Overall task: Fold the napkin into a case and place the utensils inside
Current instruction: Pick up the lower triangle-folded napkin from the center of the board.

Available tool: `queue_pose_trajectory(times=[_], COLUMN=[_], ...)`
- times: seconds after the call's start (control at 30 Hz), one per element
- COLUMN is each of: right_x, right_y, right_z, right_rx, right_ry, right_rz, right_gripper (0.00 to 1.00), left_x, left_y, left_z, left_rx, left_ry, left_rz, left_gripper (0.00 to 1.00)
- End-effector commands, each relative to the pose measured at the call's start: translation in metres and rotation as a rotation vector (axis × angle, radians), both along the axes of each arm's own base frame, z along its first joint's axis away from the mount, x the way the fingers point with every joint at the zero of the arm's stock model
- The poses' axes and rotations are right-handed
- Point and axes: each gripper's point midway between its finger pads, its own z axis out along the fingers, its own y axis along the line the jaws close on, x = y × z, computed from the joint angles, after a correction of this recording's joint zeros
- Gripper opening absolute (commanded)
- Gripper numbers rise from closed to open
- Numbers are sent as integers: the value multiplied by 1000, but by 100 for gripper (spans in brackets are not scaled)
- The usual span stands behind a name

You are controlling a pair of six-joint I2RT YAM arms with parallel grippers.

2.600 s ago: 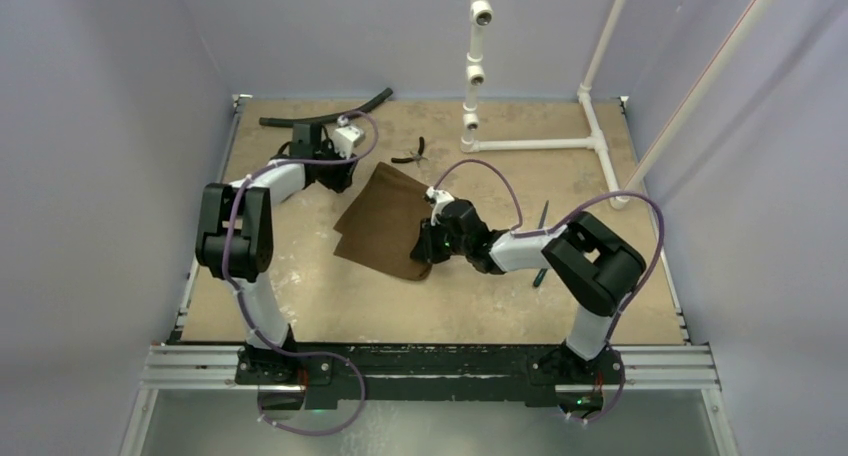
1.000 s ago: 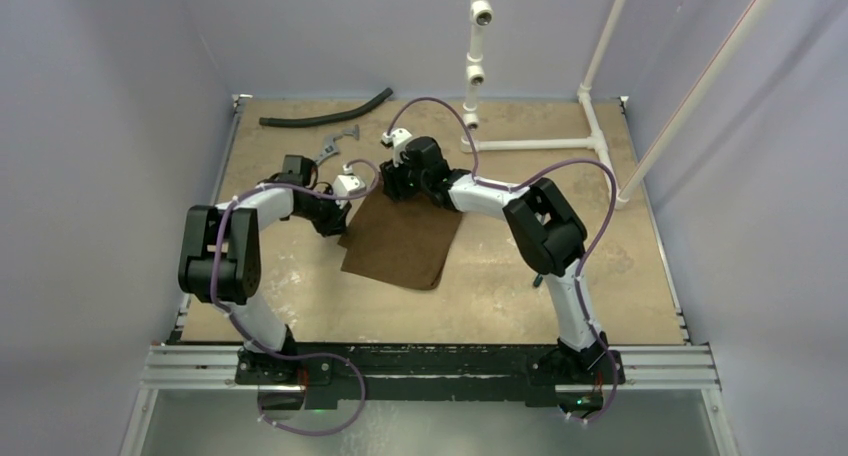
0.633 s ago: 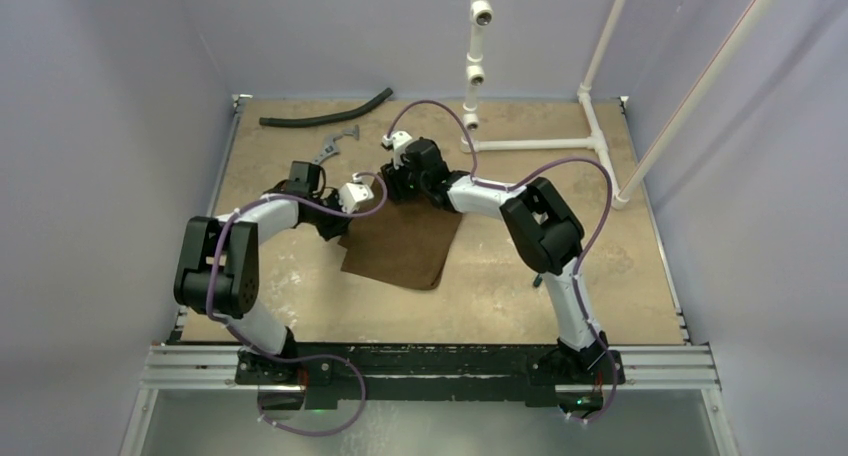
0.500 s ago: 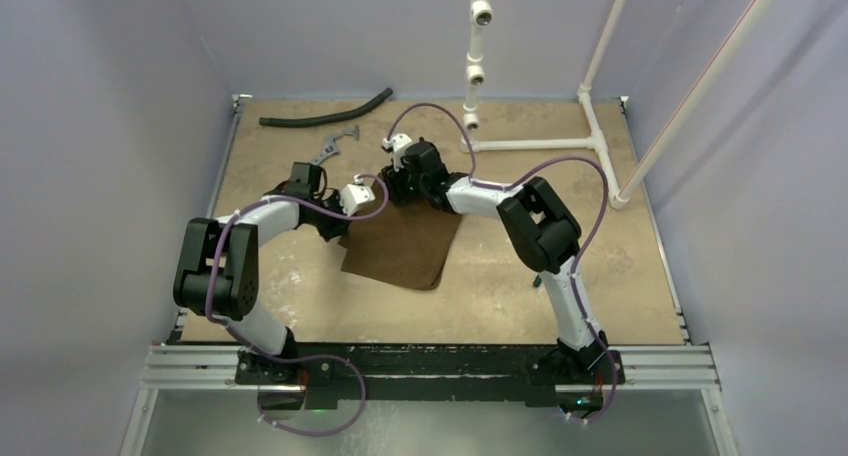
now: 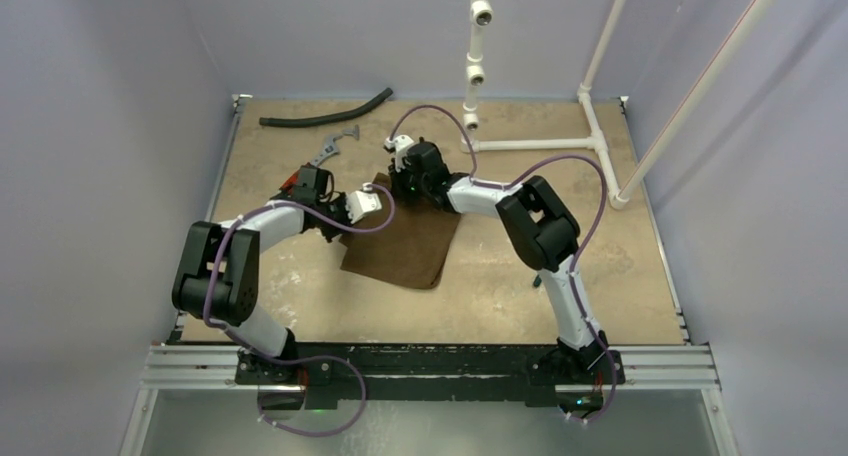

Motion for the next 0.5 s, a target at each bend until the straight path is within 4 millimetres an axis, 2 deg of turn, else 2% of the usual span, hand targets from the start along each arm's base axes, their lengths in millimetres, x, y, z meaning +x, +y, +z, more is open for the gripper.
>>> queue_pose_trajectory(times=[0.0, 0.2, 0.47], right_x=[10, 23, 35], right_y=[3, -2, -5], right_z=[32, 42, 27], right_rx=[107, 187, 193], right_ry=[12, 37, 60], right_rz=[-1, -32, -86], right_gripper=[12, 9, 6], left_x=[-35, -40, -55], left_y=[12, 12, 13], left_z=[-34, -36, -35], left_rx=[107, 121, 130], left_ry=[111, 137, 185], left_rz=[-48, -74, -120], left_gripper=[5, 4, 1])
